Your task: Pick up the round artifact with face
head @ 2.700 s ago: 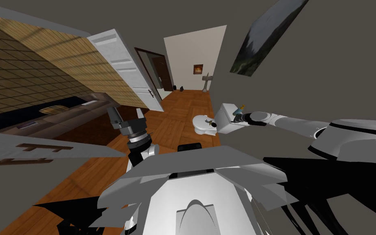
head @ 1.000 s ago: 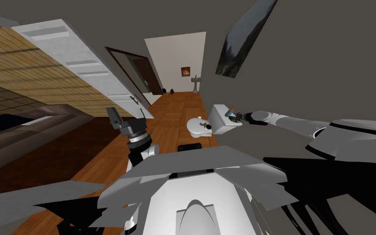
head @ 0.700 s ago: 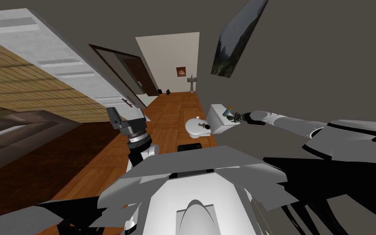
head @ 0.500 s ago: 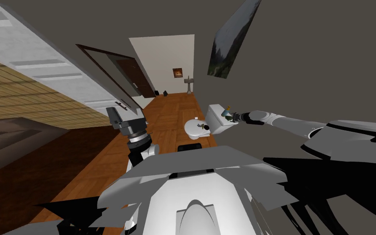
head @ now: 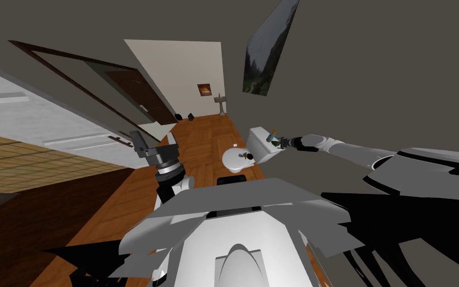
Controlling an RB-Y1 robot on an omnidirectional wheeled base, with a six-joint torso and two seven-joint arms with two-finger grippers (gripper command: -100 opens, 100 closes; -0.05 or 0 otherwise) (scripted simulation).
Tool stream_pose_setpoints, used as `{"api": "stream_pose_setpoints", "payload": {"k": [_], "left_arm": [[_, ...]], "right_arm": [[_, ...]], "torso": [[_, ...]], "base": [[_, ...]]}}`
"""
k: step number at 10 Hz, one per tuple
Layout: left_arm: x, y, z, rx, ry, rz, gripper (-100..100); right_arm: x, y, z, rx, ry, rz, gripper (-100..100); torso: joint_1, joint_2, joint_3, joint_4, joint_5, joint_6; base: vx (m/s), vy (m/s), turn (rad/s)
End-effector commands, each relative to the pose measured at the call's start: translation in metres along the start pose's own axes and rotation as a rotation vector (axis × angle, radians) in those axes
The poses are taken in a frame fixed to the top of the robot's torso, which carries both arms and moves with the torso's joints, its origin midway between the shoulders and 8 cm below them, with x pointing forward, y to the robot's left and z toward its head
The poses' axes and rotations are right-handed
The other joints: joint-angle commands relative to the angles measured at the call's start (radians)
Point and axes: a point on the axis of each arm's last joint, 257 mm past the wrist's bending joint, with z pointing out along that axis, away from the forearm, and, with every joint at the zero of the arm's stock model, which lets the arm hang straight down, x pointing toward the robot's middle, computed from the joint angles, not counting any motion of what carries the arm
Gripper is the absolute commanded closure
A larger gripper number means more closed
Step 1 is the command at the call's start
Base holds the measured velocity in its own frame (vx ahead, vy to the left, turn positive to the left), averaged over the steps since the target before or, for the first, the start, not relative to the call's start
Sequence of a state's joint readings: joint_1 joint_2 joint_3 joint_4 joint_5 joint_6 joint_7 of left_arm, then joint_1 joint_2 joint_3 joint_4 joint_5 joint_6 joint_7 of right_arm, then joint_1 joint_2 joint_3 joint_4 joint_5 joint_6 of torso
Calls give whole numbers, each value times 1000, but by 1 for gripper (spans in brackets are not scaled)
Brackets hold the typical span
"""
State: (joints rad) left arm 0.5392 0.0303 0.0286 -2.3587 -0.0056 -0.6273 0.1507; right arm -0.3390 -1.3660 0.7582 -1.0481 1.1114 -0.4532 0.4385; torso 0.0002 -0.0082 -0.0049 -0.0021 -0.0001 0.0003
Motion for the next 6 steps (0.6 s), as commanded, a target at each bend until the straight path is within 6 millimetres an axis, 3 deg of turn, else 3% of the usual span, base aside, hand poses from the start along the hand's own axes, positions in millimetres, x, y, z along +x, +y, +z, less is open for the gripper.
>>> {"api": "stream_pose_setpoints", "payload": {"k": [1, 4, 6], "left_arm": [[0, 0, 0, 0, 0, 0, 0], [0, 0, 0, 0, 0, 0, 0], [0, 0, 0, 0, 0, 0, 0]], "right_arm": [[-20, -4, 3, 4, -47, -36, -100], [-37, -6, 5, 11, -87, -112, -100], [-37, -5, 5, 11, -85, -113, -100]], "torso": [[0, 0, 0, 0, 0, 0], [-1, -1, 0, 0, 0, 1], [-4, 4, 2, 1, -1, -1]], "base": [[191, 89, -388], [149, 80, -275], [34, 30, 9]]}}
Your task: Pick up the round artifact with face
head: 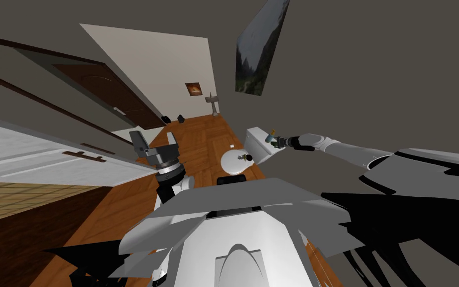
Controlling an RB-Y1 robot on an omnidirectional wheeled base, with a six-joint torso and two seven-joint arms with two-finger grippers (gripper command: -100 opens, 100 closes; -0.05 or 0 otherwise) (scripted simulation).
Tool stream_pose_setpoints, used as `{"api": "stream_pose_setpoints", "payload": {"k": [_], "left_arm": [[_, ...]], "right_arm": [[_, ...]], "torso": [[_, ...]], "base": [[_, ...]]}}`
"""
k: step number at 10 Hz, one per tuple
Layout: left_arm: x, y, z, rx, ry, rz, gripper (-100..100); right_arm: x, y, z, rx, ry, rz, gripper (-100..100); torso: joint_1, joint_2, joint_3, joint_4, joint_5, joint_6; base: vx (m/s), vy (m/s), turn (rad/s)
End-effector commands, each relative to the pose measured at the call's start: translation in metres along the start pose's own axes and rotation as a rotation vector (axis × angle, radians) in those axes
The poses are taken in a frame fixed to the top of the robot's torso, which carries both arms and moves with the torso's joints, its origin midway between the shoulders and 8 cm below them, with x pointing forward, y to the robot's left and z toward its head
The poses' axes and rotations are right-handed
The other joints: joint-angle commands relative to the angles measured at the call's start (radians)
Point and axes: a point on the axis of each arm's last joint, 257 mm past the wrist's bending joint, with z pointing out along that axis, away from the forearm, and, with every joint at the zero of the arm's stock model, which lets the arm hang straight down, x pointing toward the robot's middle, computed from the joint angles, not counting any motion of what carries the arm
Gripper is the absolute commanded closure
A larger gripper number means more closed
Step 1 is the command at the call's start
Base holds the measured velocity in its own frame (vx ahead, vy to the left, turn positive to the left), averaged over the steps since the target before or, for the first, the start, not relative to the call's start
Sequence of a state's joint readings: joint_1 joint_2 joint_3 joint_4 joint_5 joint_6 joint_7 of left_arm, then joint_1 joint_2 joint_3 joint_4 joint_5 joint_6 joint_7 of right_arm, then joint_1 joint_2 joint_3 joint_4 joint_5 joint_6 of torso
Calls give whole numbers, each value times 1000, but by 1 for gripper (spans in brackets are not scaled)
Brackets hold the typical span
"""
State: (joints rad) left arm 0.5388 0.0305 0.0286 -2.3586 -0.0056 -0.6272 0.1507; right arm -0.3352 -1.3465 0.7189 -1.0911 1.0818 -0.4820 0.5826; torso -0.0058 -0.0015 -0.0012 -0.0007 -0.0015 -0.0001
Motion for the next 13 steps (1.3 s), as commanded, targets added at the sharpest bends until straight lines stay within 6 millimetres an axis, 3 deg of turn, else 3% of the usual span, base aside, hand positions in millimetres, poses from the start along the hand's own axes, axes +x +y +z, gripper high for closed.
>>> {"api": "stream_pose_setpoints", "payload": {"k": [1, 5, 6, 7, 8, 11, 13], "left_arm": [[0, 0, 0, 0, 0, 0, 0], [0, 0, 0, 0, 0, 0, 0], [0, 0, 0, 0, 0, 0, 0], [0, 0, 0, 0, 0, 0, 0], [0, 0, 0, 0, 0, 0, 0], [0, 0, 0, 0, 0, 0, 0], [0, 0, 0, 0, 0, 0, 0]], "right_arm": [[0, 0, 0, 0, 0, 0, 100], [0, -1, 0, 3, 1, 7, 100], [0, -1, 0, 3, 1, 7, 0], [16, 3, -3, -7, 39, 40, 100], [16, 3, -3, -7, 39, 42, 100], [49, 11, -12, -15, 120, 104, 100], [49, 11, -12, -13, 120, 140, 100]], "torso": [[0, 0, 0, 0, 0, 0], [-1, 1, 0, 0, 1, -2], [-1, 1, 0, 0, 1, -2], [-1, 0, 0, -1, 1, -2], [-4, 5, 2, 0, 0, -6], [-10, 7, 4, 0, -2, -2], [-10, 8, 4, 0, -3, -1]], "base": [[6, 4, -1], [0, 1, -5], [0, 0, 0], [-117, -54, 351], [-151, -114, 352], [-179, -110, 345], [-118, -48, 95]]}}
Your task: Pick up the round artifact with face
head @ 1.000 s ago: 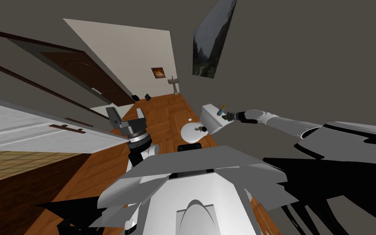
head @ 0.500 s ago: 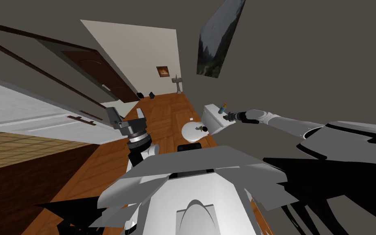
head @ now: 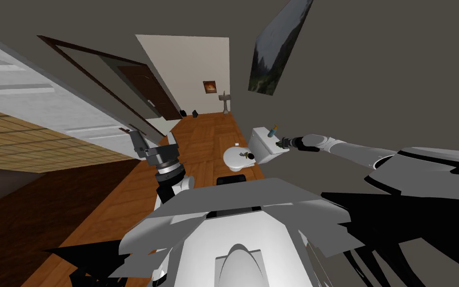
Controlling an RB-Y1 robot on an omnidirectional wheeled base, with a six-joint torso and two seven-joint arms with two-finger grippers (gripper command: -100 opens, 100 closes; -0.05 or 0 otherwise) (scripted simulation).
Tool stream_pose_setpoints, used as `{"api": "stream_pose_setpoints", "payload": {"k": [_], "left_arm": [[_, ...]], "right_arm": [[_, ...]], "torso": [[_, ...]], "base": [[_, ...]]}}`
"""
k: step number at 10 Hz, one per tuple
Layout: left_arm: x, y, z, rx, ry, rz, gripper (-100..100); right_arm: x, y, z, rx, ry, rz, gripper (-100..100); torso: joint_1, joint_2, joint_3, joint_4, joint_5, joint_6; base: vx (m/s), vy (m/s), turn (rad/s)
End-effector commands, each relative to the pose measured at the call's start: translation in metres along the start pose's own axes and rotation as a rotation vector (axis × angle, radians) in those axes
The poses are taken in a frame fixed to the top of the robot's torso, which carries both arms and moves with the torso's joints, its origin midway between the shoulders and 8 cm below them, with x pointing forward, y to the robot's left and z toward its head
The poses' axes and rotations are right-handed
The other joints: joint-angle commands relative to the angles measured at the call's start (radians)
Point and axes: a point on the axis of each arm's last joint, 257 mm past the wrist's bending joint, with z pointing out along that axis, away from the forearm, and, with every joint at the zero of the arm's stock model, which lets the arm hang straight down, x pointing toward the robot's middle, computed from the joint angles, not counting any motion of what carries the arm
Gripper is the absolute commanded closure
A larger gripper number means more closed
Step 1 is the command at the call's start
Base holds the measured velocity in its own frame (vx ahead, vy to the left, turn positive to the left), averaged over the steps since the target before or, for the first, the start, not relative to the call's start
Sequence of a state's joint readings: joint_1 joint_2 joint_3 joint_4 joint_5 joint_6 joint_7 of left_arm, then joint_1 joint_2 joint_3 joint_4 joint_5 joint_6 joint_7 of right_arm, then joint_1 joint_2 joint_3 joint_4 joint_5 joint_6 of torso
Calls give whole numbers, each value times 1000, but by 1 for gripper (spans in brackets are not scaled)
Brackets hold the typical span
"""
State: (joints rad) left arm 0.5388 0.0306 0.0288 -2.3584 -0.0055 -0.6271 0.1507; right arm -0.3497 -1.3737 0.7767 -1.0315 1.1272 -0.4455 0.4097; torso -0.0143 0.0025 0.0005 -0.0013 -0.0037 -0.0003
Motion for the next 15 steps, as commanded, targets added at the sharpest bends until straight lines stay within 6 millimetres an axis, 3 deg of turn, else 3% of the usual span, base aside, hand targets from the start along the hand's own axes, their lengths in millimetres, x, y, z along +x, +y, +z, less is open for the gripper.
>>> {"api": "stream_pose_setpoints", "payload": {"k": [1, 3, 6, 8, 11, 13, 14, 15], "left_arm": [[0, 0, 0, 0, 0, 0, 0], [0, 0, 0, 0, 0, 0, 0], [0, 0, 0, 0, 0, 0, 0], [0, 0, 0, 0, 0, 0, 0], [0, 0, 0, 0, 0, 0, 0], [0, 0, 0, 0, 0, 0, 0], [0, 0, 0, 0, 0, 0, 0], [0, 0, 0, 0, 0, 0, 0]], "right_arm": [[18, 2, -3, -1, 44, 29, 100], [18, 2, -3, 0, 44, 61, 100], [52, 4, -12, 6, 124, 115, 100], [52, 4, -12, 8, 124, 155, 100], [85, 4, -23, 25, 202, 221, 100], [85, 4, -23, 27, 202, 246, 100], [102, 4, -30, 37, 240, 264, 100], [102, 4, -30, 37, 240, 268, 100]], "torso": [[0, 0, 0, 0, 0, 0], [0, 1, 1, 1, 0, -3], [-1, 1, 1, 1, 0, -2], [0, 4, 3, 2, 0, -1], [1, 3, 3, 3, 1, -2], [-1, 5, 4, 4, 1, -1], [0, 1, 2, 3, 1, 1], [1, 3, 3, 4, 1, -2]], "base": [[-114, -35, 287], [-106, -39, 174], [-142, -66, 327], [-123, -11, 113], [-168, -23, 313], [-111, -34, 144], [-135, -4, 312], [-149, -7, 293]]}}
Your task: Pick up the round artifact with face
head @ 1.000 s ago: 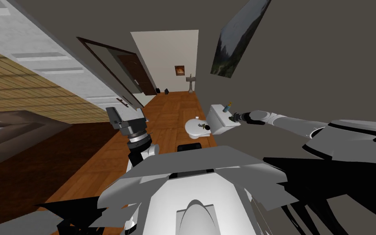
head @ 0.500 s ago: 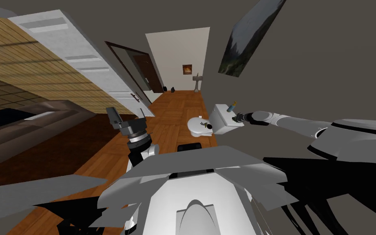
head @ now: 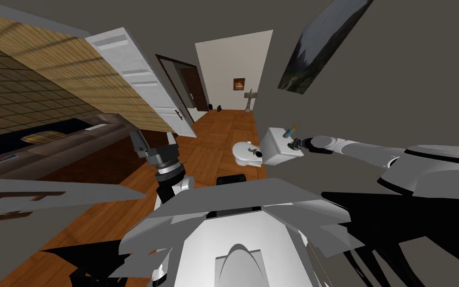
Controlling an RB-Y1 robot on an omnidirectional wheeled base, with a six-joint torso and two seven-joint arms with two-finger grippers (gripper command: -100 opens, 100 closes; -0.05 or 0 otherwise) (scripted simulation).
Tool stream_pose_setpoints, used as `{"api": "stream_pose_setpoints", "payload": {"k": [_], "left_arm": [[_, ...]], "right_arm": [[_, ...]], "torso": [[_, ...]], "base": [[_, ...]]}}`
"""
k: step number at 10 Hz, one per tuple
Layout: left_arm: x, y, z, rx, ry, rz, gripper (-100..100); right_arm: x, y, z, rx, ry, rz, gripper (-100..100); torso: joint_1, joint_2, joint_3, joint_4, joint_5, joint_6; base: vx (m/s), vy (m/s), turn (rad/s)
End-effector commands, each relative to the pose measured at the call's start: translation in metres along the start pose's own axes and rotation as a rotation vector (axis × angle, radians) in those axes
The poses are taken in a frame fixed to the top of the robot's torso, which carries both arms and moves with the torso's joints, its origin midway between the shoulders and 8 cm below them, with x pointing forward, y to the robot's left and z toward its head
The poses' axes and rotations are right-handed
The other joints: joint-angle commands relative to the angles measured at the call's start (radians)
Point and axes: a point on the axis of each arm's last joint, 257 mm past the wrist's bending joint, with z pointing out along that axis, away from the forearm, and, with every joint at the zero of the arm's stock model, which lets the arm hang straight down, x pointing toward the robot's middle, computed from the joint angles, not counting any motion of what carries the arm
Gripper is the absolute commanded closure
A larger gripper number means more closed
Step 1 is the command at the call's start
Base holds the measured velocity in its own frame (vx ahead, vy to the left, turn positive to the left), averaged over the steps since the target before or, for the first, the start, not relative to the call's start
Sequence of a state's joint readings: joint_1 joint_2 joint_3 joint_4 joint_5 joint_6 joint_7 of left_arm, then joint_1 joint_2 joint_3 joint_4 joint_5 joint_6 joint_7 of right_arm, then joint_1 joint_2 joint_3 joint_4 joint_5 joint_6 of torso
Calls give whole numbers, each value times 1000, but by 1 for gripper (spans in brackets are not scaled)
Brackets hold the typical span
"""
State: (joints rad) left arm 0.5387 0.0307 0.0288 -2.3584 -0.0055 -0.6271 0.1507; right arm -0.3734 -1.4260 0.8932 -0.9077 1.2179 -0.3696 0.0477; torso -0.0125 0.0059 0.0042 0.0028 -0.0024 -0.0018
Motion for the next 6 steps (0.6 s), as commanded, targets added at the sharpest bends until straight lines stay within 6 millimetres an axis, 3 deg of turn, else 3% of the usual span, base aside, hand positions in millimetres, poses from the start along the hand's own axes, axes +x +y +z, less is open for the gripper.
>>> {"api": "stream_pose_setpoints", "payload": {"k": [1, 2, 3, 5, 6], "left_arm": [[0, 0, 0, 0, 0, 0, 0], [0, 0, 0, 0, 0, 0, 0], [0, 0, 0, 0, 0, 0, 0], [0, 0, 0, 0, 0, 0, 0], [0, 0, 0, 0, 0, 0, 0]], "right_arm": [[0, -1, -1, 4, 3, 32, 100], [17, -6, -4, 18, 40, 38, 100], [17, -6, -4, 19, 40, 63, 100], [15, -6, -4, 18, 36, 65, 100], [16, -6, -4, 18, 37, 68, 0]], "torso": [[0, 0, 0, 0, 0, 0], [0, -2, -1, 0, 0, 3], [0, 0, 0, 0, 0, -1], [-1, -2, -1, 0, 0, 4], [-1, -4, -2, 0, 0, 3]], "base": [[-66, -7, 33], [-136, -6, 317], [-146, -20, 265], [-43, -3, 1], [-6, 0, -3]]}}
